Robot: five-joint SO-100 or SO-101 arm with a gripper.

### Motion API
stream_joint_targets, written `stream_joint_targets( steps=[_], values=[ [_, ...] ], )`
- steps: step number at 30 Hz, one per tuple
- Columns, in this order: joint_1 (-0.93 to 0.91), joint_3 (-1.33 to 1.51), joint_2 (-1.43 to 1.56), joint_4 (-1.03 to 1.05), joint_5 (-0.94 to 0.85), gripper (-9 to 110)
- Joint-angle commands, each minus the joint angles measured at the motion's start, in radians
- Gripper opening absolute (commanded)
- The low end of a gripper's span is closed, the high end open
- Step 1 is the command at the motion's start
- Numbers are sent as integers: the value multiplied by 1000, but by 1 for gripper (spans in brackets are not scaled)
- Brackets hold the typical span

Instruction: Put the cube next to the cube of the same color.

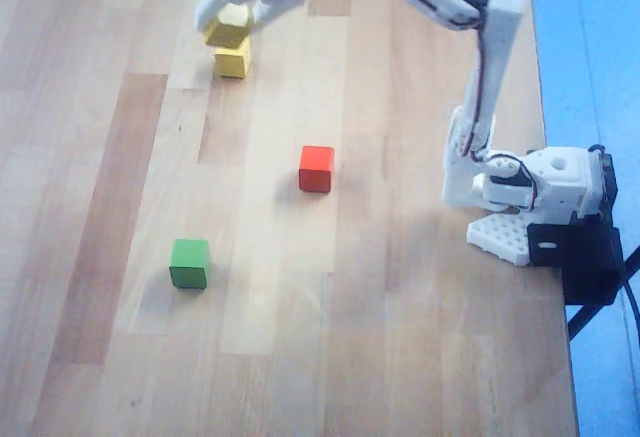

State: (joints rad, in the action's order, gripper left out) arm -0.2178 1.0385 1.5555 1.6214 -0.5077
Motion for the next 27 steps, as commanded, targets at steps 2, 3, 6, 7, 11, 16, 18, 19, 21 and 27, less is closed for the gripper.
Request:
stream_joint_targets(
  steps=[2,3,6,7,11,16,18,19,21,27],
  values=[
    [-112,-288,-166,11,-55,0],
    [-120,-311,-206,8,-61,0],
    [-161,-365,-305,-9,-64,0],
    [-170,-367,-331,-17,-64,0],
    [-207,-371,-428,-57,-61,0],
    [-244,-371,-537,-149,-61,0],
    [-252,-371,-577,-183,-61,0],
    [-258,-371,-597,-196,-61,0],
    [-267,-371,-638,-222,-61,0],
    [-291,-371,-715,-267,-61,0]
  ],
)
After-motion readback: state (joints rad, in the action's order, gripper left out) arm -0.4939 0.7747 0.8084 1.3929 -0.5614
